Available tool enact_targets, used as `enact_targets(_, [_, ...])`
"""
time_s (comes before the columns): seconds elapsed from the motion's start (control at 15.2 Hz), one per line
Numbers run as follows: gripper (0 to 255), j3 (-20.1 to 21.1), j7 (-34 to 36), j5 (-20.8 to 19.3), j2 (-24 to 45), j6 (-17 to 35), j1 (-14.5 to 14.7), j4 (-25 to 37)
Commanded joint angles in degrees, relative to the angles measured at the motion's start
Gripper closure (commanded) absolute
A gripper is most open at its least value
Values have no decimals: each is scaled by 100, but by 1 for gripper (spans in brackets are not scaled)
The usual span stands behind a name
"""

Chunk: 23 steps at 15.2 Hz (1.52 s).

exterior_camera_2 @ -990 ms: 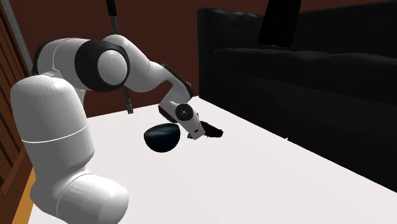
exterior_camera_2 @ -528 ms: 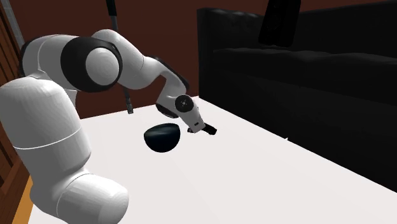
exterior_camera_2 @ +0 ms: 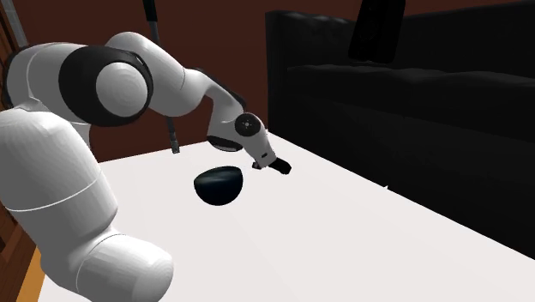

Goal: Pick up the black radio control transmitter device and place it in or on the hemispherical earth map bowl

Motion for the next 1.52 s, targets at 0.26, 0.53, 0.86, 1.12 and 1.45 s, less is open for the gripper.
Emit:
enact_targets(0.26, [255, 102, 1142, -1160, -349, -84, -151, -65])
enact_targets(0.53, [255, 211, 1818, -1845, -538, -209, -319, -55])
enact_targets(0.86, [255, 359, 2546, -2576, -746, -426, -556, 15])
enact_targets(1.12, [255, 597, 2964, -2844, -1187, -370, -621, -361])
enact_targets(1.45, [255, 1226, 3729, -3098, -2193, -223, -722, -1292])
